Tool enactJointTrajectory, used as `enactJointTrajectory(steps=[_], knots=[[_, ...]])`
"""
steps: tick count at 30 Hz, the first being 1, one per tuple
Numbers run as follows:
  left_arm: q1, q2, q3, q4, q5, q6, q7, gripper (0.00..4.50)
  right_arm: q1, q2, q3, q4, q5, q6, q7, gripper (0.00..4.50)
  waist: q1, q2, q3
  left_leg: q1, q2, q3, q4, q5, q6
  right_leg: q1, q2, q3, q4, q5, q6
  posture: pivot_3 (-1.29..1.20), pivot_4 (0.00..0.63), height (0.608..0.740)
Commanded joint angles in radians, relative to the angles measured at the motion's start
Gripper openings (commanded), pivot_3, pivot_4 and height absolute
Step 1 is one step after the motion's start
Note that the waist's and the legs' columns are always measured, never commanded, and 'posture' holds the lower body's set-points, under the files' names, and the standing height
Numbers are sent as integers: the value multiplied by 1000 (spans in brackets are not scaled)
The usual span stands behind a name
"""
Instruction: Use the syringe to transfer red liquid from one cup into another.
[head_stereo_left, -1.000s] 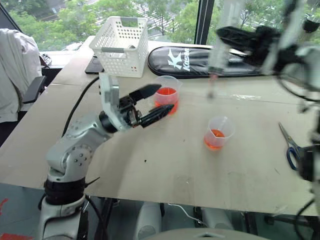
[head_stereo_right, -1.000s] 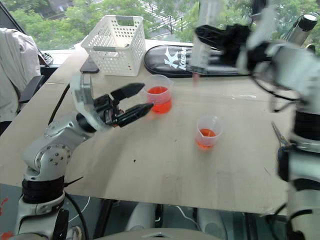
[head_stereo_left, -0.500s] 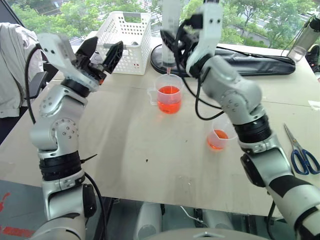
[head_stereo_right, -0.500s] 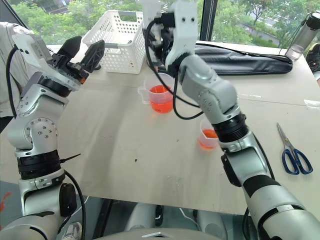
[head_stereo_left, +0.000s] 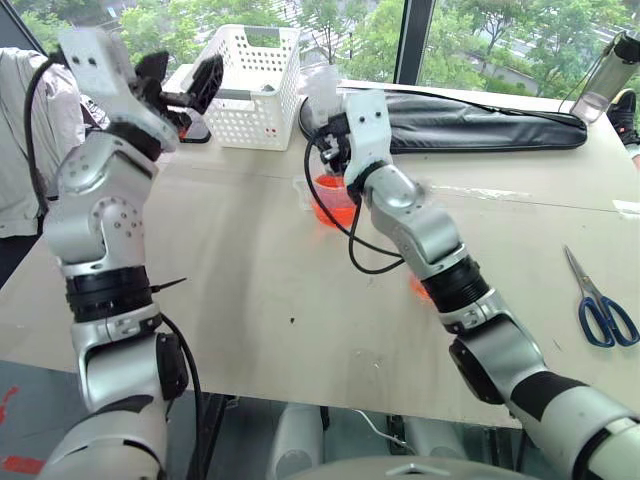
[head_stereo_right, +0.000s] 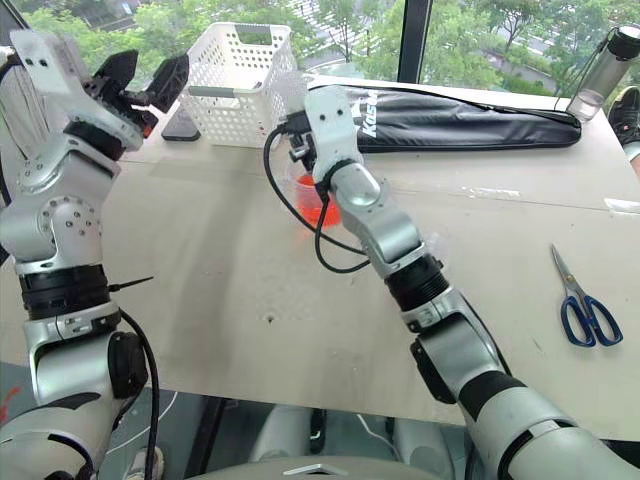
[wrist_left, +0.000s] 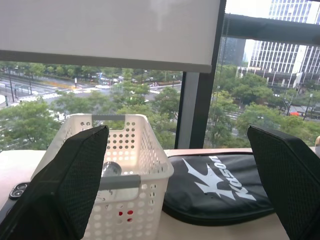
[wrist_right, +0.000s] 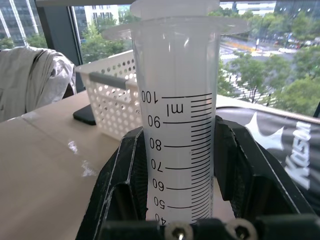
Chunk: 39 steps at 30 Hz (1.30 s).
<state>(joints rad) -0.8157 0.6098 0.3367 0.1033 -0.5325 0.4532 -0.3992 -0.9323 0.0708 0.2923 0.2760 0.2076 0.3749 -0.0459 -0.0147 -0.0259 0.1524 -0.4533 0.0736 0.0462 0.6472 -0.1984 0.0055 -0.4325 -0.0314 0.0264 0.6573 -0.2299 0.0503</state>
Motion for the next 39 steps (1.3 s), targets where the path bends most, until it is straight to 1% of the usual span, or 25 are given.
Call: enactJointTrajectory(steps=[1, 9, 15, 19, 23, 27, 30, 38, 39], knots=[[-67, 23, -20, 17, 21, -9, -26, 4500, 15, 46, -43, -12, -15, -40, 13, 1445, 0, 0, 0, 0, 0, 0, 0, 0, 0, 0, 0, 0, 0, 0, 0, 0, 150, 724], [-140, 21, -80, 61, 46, 3, -89, 4500, 26, 82, -101, 64, -61, -137, 36, 1443, 0, 0, 0, 0, 0, 0, 0, 0, 0, 0, 0, 0, 0, 0, 0, 0, 150, 724], [-153, 85, -178, 52, 33, 139, -250, 4500, 40, 89, -96, 77, -109, -169, 50, 1443, -7, 0, 0, 1, 0, 0, 0, 0, 0, 0, 0, 0, 1, 0, 0, 0, 150, 724], [-183, 84, -221, 50, 48, 190, -291, 4500, 48, 95, -95, 78, -127, -181, 54, 1443, -8, 0, 0, 1, 0, 0, 0, 0, 0, 0, 0, 0, 1, 0, 0, 0, 150, 724], [-215, 44, -258, 71, 83, 175, -286, 4500, 51, 99, -90, 80, -144, -190, 60, 1443, -4, 0, 0, 1, 0, 0, 0, 0, 0, 0, 0, 0, 1, 0, 0, 0, 150, 724], [-256, 7, -271, 132, 131, 167, -256, 4500, 57, 104, -84, 78, -159, -197, 64, 1443, -3, 0, 0, 1, 0, 0, 1, 0, 0, 0, 0, 0, 2, 0, 0, 0, 150, 724], [-286, -13, -293, 188, 182, 129, -246, 4500, 59, 110, -80, 75, -166, -203, 63, 1443, -4, 0, 0, 1, 0, 0, 1, 0, 0, 0, 1, 1, 2, 0, 0, 0, 150, 724], [-338, -70, -304, 292, 240, 58, -261, 4500, 61, 119, -75, 72, -178, -213, 66, 1442, -3, 0, 0, 1, 0, 0, 0, 0, 0, 0, 1, 1, 2, 0, 0, 0, 150, 724], [-341, -76, -306, 298, 245, 51, -263, 4254, 62, 120, -74, 72, -178, -214, 67, 1442, -3, 0, 0, 1, 0, 0, 0, 0, 0, 0, 1, 1, 2, 0, 0, 0, 150, 724]])
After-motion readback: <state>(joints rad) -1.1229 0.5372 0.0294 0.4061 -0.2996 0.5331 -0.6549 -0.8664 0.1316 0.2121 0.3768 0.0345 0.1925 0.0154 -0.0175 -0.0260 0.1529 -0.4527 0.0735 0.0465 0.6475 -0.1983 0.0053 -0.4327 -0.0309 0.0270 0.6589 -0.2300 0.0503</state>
